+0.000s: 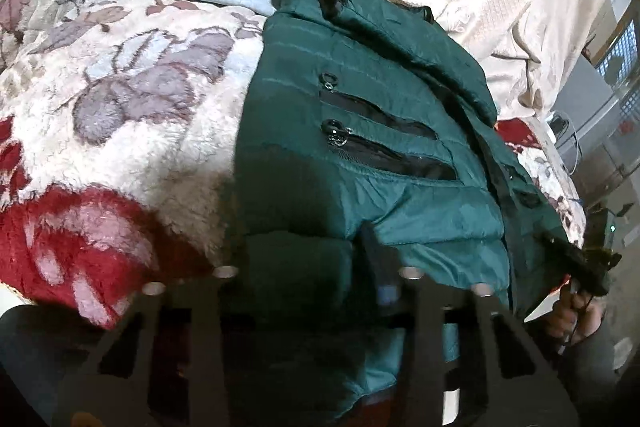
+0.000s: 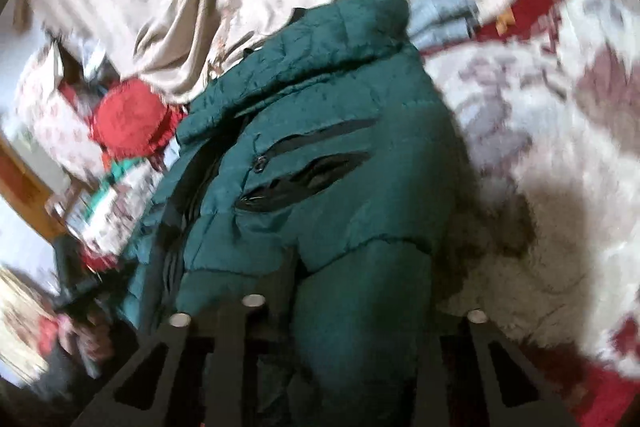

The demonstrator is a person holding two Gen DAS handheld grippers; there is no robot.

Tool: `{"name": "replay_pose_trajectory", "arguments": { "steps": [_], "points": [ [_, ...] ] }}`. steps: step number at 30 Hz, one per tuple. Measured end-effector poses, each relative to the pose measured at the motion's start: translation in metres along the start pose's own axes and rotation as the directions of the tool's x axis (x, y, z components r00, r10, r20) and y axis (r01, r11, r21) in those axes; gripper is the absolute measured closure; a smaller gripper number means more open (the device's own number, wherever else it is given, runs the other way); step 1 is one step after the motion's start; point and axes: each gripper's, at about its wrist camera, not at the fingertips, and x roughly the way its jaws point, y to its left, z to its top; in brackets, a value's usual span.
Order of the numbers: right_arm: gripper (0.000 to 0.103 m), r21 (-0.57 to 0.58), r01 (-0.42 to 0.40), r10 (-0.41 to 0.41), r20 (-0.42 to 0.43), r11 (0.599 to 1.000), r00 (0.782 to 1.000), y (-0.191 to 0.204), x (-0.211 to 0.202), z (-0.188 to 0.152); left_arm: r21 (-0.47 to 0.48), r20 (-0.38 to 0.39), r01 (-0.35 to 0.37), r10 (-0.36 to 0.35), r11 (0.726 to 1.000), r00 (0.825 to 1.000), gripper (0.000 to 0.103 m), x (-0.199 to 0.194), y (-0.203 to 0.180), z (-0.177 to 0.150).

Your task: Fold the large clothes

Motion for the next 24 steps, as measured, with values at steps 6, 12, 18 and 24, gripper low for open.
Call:
{"name": "replay_pose_trajectory", "arguments": {
  "steps": [6,12,18,24],
  "points": [
    [0.086,-0.022,0.064,-0.064,0.019,0.998,0.998,0.013,-0.01,-0.012,0.045,0.007,-0.056,0.055,0.997,0.998,0.085,-0.014,-0.003,-0.001],
    [0.086,0.026,0.059,-0.059,-0.002,0.998,0.998,0.016,-0.025,-0.027,0.101,-0.009,-0.098,0.1,0.99,0.995,0.087,-0.038,-0.009,-0.017],
    [0.086,0.028,0.03,-0.03,-0.002,0.999,1.0,0.034,-0.051,-0.048,0.092,-0.02,-0.107,0.109,0.99,0.994,0.088,-0.06,-0.003,-0.035],
    [0.086,0.087,0.021,-0.02,-0.012,0.996,1.0,0.033,-0.064,-0.062,0.069,-0.051,-0.071,0.075,0.995,0.996,0.088,-0.078,-0.002,-0.044]
  ]
}}
